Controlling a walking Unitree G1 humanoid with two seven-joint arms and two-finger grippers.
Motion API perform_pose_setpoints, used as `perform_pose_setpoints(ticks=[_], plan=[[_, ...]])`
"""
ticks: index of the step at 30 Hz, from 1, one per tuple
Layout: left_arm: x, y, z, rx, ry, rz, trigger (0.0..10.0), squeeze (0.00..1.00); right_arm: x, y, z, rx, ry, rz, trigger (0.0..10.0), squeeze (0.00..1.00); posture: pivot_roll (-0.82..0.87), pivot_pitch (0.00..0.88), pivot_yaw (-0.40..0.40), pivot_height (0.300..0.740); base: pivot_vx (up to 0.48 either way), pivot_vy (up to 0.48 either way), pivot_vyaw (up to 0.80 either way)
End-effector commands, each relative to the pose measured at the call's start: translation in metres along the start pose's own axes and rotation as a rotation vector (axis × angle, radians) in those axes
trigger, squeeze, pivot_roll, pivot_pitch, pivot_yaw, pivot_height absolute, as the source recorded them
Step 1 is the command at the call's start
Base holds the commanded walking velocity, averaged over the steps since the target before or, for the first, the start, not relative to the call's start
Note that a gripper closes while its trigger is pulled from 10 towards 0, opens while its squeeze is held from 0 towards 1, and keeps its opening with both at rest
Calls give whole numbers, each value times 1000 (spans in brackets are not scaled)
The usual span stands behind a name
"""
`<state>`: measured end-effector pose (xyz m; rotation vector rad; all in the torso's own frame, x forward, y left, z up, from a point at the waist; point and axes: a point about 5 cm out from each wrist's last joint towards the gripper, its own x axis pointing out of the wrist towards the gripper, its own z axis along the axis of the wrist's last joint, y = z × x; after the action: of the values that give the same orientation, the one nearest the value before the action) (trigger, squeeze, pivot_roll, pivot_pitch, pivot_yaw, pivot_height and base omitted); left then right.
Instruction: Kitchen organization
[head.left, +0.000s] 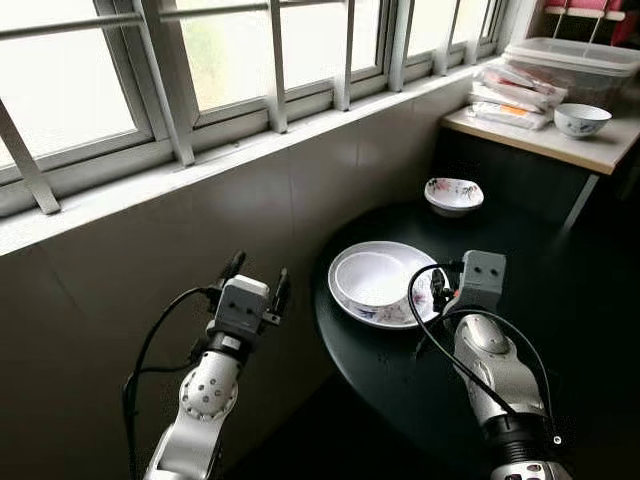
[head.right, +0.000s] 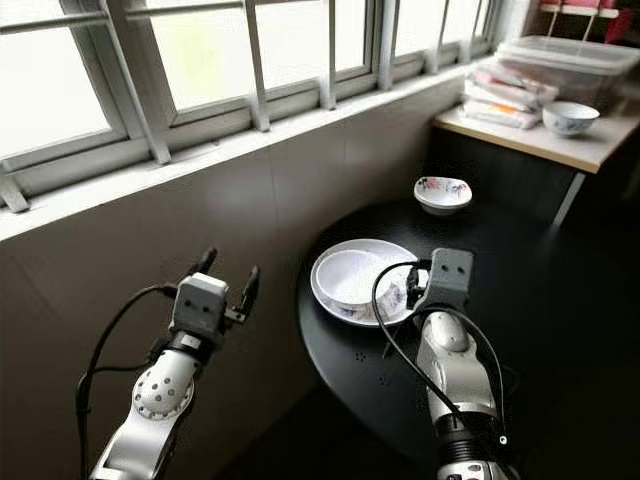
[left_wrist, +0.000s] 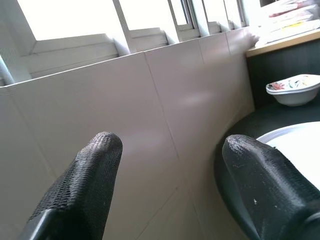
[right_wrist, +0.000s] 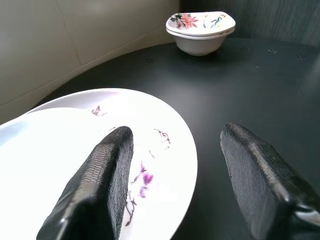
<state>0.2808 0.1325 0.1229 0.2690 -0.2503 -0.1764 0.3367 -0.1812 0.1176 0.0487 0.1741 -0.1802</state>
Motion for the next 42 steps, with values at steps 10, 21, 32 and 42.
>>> perform_pose_setpoints(ticks=[10, 21, 32, 42], plan=[[0, -1, -2, 10, 9, -4, 10000, 0, 2, 1, -6, 6, 50, 24, 10000, 0, -44, 0, 13, 740, 0, 0, 378], [1, -2, -2, 9, 7, -6, 10000, 0, 3, 5, -7, -7, 50, 56, 10000, 0, -47, 0, 15, 740, 0, 0, 655], [1, -2, -3, 12, 10, -9, 10000, 0, 4, 6, -14, 78, 101, 71, 10000, 0, -45, 0, 14, 740, 0, 0, 0], [2, -3, -3, 13, 9, -16, 10000, 0, 8, 24, -18, 37, 125, 256, 10000, 0, -44, 0, 18, 740, 0, 0, 0]])
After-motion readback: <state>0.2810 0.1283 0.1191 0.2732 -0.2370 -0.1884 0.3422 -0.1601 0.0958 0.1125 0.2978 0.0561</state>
